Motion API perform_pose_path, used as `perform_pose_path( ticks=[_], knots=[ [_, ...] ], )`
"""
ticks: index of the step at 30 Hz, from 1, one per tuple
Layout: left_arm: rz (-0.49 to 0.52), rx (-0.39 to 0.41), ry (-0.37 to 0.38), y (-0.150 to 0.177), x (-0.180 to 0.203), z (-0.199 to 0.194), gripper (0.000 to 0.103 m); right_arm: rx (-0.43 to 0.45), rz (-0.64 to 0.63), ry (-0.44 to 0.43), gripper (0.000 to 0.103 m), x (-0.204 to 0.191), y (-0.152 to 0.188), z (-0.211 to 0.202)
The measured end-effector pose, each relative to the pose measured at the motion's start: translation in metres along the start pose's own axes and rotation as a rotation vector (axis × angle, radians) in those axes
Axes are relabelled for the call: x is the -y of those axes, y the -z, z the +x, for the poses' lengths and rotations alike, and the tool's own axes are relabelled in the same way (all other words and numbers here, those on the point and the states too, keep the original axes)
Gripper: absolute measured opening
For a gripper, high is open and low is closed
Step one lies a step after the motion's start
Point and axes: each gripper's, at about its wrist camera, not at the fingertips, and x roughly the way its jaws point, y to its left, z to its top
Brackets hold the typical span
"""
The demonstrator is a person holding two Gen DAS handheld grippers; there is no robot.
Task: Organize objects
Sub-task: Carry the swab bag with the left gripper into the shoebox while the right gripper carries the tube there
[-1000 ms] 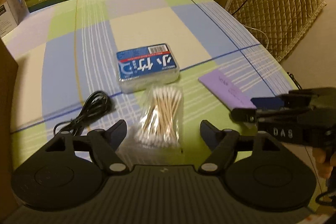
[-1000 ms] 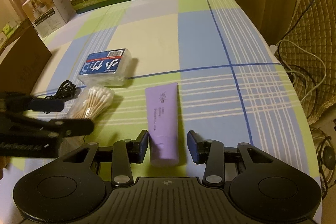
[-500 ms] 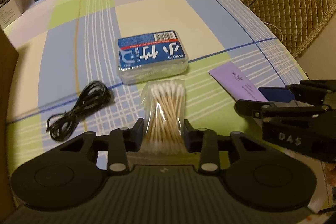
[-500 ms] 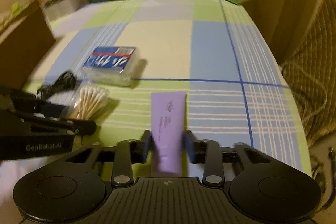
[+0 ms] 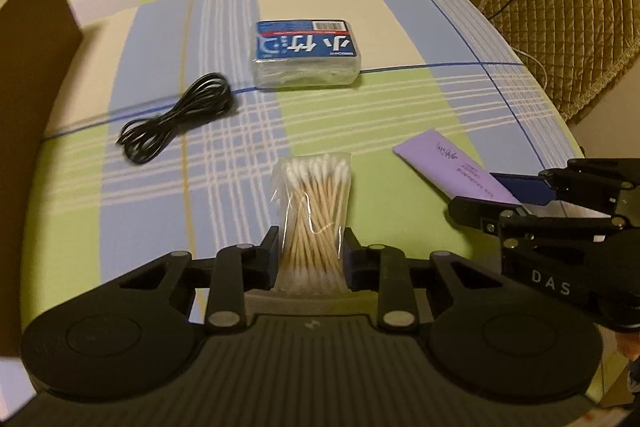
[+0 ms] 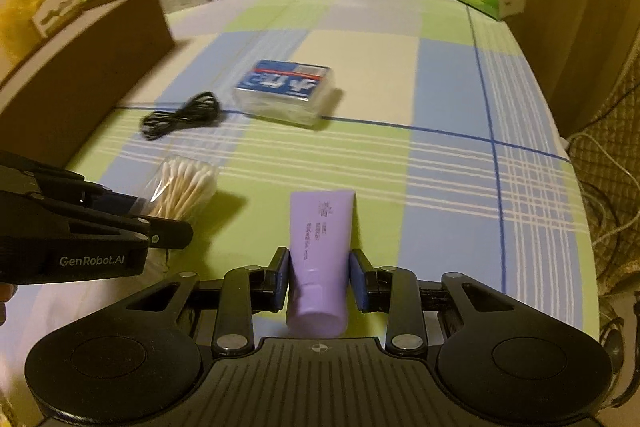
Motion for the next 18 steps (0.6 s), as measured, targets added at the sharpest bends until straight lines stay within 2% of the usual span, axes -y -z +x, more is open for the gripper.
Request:
perform_pose_path(
  ticks=[10, 18],
  knots=[
    [-0.067, 0.101, -0.009, 0.02, -0.021, -0.067, 0.025, 0.064, -0.007, -0.076, 0.029, -0.039, -0.013, -0.032],
    [-0.107, 0.181, -0.016, 0.021, -0.079, -0.126, 0.025, 0.135, 0.022, -0.186, 0.029, -0.109, -0.047, -0.051]
  ],
)
